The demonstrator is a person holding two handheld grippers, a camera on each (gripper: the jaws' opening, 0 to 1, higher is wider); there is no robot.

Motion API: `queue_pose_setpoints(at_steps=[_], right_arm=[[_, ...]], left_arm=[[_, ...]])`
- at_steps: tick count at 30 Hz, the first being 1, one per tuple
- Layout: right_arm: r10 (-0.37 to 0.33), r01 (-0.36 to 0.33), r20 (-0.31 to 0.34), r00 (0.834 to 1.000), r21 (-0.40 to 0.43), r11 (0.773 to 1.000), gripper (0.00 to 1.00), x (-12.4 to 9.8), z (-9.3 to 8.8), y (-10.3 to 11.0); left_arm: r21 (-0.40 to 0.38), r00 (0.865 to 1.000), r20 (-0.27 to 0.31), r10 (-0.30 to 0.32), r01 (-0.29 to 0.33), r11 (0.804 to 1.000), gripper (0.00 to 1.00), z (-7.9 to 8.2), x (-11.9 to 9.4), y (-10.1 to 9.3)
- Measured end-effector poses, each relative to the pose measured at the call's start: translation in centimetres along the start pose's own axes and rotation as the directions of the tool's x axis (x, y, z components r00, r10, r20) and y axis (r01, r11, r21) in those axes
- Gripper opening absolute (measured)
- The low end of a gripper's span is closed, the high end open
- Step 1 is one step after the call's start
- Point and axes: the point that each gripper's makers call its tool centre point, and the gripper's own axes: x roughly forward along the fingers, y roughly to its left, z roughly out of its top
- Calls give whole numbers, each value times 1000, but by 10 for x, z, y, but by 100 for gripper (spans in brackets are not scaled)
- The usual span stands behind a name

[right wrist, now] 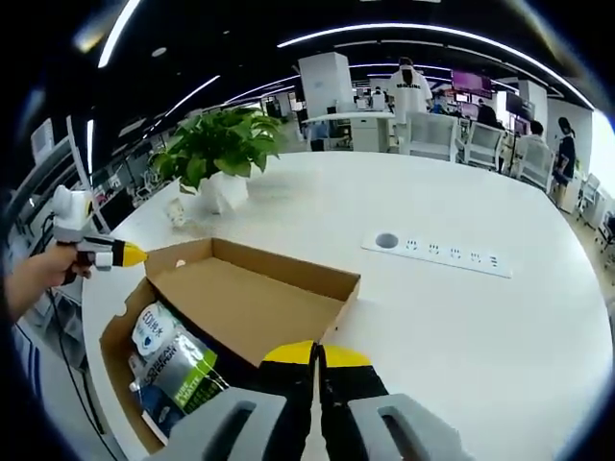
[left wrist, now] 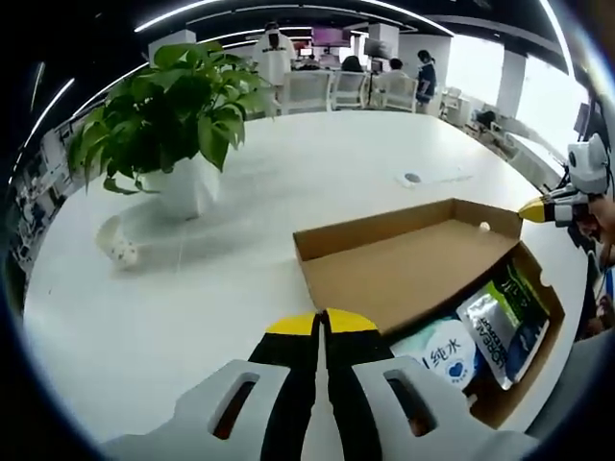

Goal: Operate the shoe box by opening the lid, removing the specified soft item, and placing it in the target area until the item is outside and the box remains undamaged.

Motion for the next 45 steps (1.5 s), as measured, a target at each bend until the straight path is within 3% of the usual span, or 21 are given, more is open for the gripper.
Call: queue_pose_setpoints(at_steps=[14, 24, 33, 45], right_arm=[[-4, 4, 0, 1000, -7, 1000, 0, 0, 0, 1], [12, -14, -20, 1000, -89, 996, 0, -1, -6, 6], [38, -36, 5, 999, -155, 987, 11, -11, -1, 15], [85, -79, 18, 996, -221, 972, 26, -25, -9, 25]], left_arm=[[-14, 1000, 11, 0, 0, 1000, 1, 0, 1, 0], [37, 1000, 28, -8, 7, 999, 4, -2, -8, -2], [49, 999, 54, -2, 0, 999, 13, 1, -18, 0], [93, 997, 69, -39, 32, 995, 21, -4, -32, -20]])
